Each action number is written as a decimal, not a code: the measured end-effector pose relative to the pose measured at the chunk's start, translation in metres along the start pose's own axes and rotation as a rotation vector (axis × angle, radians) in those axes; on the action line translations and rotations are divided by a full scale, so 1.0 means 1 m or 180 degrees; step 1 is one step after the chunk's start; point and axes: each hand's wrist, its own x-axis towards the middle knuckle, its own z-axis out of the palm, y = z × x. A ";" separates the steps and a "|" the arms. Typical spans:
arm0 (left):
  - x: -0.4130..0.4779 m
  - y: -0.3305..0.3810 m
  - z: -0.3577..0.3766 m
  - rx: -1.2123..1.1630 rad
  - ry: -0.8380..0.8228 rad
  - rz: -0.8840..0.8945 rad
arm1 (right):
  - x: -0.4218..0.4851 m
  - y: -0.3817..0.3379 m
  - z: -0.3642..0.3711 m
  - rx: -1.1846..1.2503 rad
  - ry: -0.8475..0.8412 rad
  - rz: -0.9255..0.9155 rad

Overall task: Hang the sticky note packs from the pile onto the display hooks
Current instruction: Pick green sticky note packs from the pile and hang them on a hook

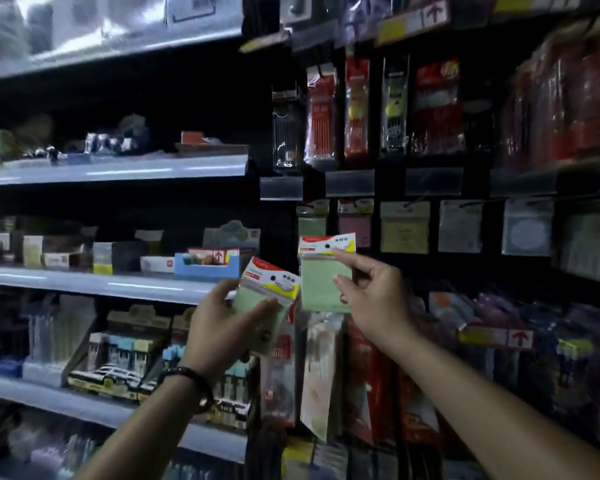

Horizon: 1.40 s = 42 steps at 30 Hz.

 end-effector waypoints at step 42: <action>0.088 -0.006 -0.012 -0.0272 0.0354 0.0467 | 0.108 0.015 0.097 -0.0509 0.0446 -0.1049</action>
